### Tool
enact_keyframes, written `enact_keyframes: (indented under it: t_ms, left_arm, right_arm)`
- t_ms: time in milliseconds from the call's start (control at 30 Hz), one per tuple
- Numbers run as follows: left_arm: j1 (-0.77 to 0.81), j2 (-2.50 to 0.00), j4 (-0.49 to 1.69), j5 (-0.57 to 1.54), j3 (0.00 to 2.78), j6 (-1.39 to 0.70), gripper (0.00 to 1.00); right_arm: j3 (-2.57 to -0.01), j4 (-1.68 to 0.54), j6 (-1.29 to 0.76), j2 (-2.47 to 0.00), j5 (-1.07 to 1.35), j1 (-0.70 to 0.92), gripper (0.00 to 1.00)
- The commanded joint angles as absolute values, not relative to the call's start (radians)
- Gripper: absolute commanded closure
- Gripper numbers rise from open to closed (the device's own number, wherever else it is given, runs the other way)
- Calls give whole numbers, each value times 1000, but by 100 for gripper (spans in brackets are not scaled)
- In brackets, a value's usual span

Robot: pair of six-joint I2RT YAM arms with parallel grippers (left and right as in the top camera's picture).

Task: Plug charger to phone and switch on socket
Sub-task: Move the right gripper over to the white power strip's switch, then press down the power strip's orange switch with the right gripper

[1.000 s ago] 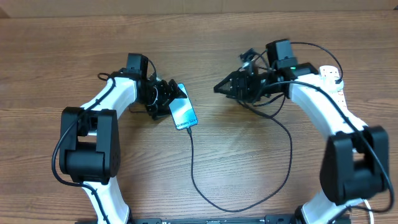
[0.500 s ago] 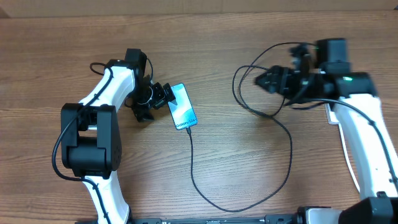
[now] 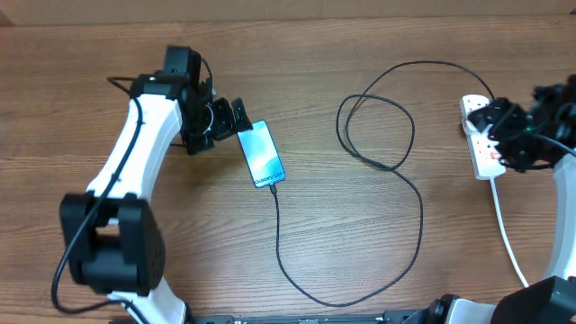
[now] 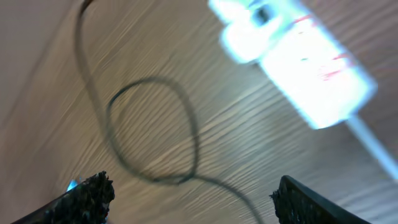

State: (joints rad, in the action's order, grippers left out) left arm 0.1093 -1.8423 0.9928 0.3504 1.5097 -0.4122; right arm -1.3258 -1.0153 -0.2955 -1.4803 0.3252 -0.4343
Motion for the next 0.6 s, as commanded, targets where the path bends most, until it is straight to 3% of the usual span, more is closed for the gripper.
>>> enact_keyframes:
  t_ms: [0, 33, 67, 133, 167, 567]
  left_arm:
    - [135, -1800, 996, 340, 1528, -370, 0]
    - [139, -1797, 996, 340, 1528, -370, 0]
    - [141, -1797, 997, 340, 1528, -370, 0]
    - [141, -1798, 1003, 341, 1527, -374, 0]
    - [141, -1798, 1009, 341, 1527, -381, 0]
    - [141, -1798, 1075, 341, 1527, -408, 0]
  right_arm:
    - [-1335, -979, -348, -1467, 220, -469, 17]
    - [-1335, -962, -348, -1468, 217, -475, 25]
    - [-1335, -939, -348, -1471, 211, -480, 42]
    - [-1335, -903, -349, -1481, 181, -485, 91]
    - [-1335, -882, -349, -1490, 163, -486, 96]
    - [-1334, -712, -348, -1776, 128, -486, 96]
